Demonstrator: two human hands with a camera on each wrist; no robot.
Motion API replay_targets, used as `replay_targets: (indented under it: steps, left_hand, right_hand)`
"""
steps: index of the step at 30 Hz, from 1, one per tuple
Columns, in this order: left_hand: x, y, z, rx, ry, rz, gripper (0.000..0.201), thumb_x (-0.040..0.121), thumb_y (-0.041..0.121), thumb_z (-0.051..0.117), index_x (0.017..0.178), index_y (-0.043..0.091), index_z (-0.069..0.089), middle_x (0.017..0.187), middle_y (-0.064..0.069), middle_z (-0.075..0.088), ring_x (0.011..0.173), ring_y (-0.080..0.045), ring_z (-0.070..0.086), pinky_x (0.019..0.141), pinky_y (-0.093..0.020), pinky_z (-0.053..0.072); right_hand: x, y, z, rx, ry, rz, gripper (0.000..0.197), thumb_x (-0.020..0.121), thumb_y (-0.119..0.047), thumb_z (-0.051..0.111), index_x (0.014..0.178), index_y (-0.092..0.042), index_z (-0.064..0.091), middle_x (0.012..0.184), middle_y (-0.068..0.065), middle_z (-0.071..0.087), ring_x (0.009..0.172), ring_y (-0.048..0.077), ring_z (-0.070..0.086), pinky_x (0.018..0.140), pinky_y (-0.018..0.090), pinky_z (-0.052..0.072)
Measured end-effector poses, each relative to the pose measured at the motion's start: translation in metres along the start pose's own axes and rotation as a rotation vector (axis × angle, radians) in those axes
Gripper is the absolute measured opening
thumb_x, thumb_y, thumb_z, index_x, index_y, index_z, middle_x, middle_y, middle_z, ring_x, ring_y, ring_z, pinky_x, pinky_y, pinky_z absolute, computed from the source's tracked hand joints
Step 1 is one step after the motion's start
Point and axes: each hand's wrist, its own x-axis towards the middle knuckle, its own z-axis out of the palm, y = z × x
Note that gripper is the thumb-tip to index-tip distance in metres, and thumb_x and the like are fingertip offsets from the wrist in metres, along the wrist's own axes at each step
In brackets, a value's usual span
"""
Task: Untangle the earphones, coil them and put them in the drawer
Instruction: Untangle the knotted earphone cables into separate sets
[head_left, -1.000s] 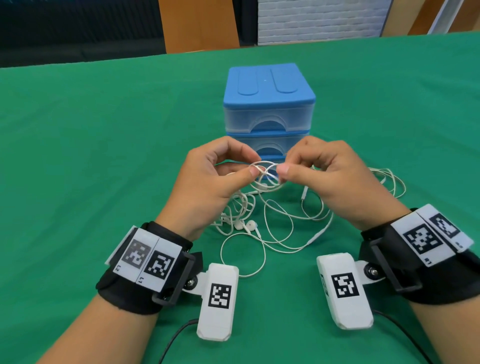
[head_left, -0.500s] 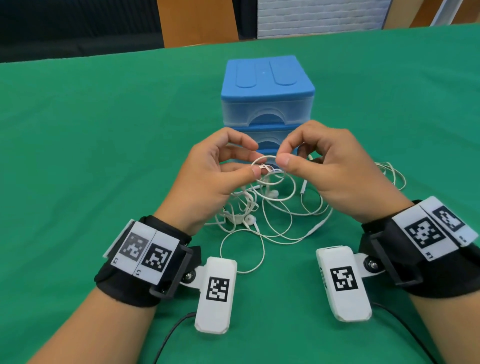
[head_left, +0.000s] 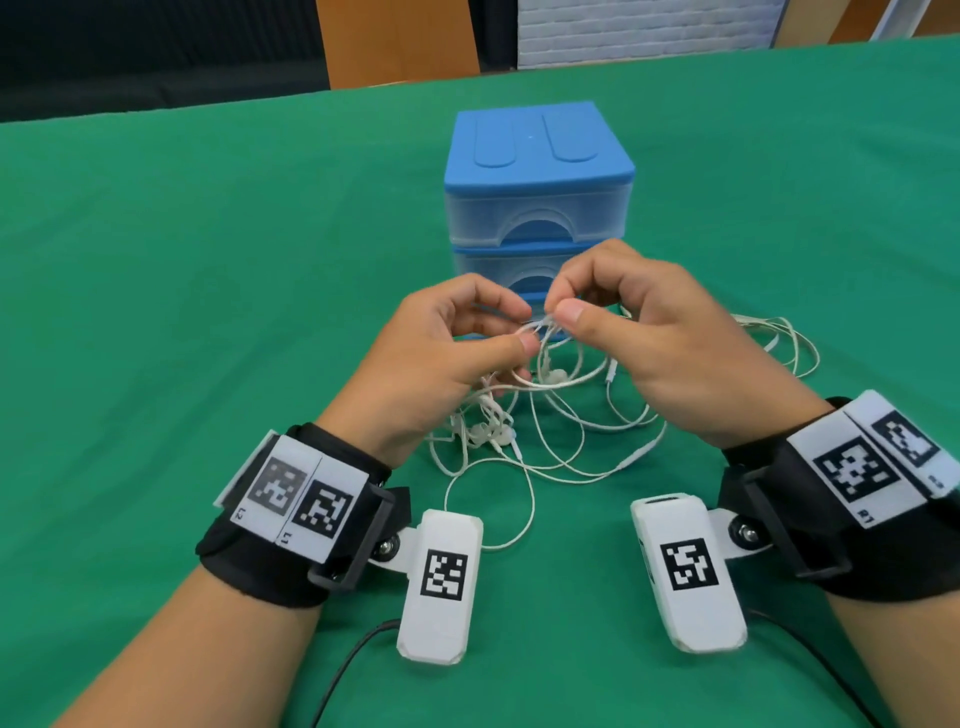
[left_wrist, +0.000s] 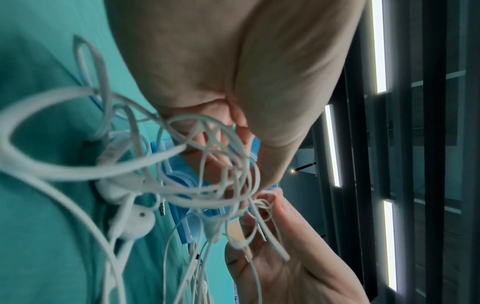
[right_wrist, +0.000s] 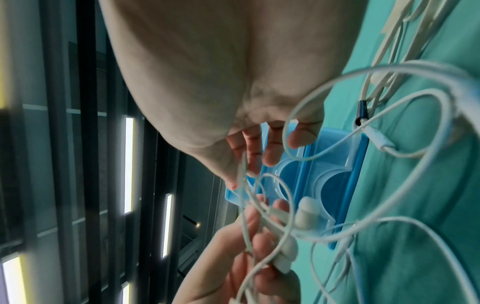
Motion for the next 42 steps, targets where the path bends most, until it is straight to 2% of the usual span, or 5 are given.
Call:
replay_targets:
  steps: [11,16,28,34,42]
  left_hand:
    - [0.001,0.0,0.0,-0.077,0.059,0.065,0.019,0.088,-0.006,0.068,0.104,0.002,0.065,0.08,-0.013,0.071,0.067,-0.017,0.067,0.074,-0.028,0.056]
    - [-0.002,0.005,0.001,-0.153,-0.006,0.081,0.02,0.096,-0.007,0.056,0.11,0.006,0.061,0.084,-0.011,0.072,0.065,-0.015,0.066,0.067,-0.024,0.054]
    - [0.0,0.0,0.001,-0.068,-0.006,0.06,0.028,0.089,-0.005,0.067,0.114,0.007,0.065,0.083,0.0,0.063,0.065,-0.006,0.052,0.053,-0.016,0.042]
    - [0.001,-0.003,-0.001,0.019,-0.056,0.021,0.007,0.089,-0.001,0.068,0.085,0.005,0.071,0.08,-0.004,0.063,0.068,-0.01,0.052,0.063,-0.018,0.045]
    - [0.001,0.0,0.0,-0.006,-0.054,0.042,0.008,0.09,0.005,0.069,0.084,0.009,0.065,0.081,-0.008,0.067,0.07,-0.009,0.06,0.066,-0.013,0.045]
  right_hand:
    - [-0.003,0.005,-0.001,-0.146,-0.026,0.086,0.011,0.082,-0.032,0.079,0.091,-0.03,0.072,0.099,-0.002,0.055,0.087,0.011,0.055,0.071,0.016,0.035]
    - [-0.002,0.006,0.0,-0.197,-0.01,0.079,0.012,0.078,-0.034,0.084,0.085,-0.033,0.074,0.097,-0.005,0.054,0.087,0.015,0.054,0.078,0.021,0.04]
    - [0.0,0.006,-0.002,0.037,0.045,0.049,0.007,0.084,-0.024,0.067,0.085,-0.018,0.065,0.092,-0.004,0.057,0.079,0.015,0.052,0.078,0.022,0.04]
    - [0.001,0.005,-0.002,0.137,0.059,0.037,0.005,0.088,-0.02,0.064,0.087,-0.016,0.062,0.085,-0.006,0.056,0.075,0.012,0.047,0.073,0.018,0.038]
    - [0.001,0.007,-0.002,0.092,0.056,0.212,0.012,0.076,-0.022,0.06,0.072,-0.011,0.064,0.069,0.005,0.053,0.068,0.018,0.042,0.067,0.036,0.036]
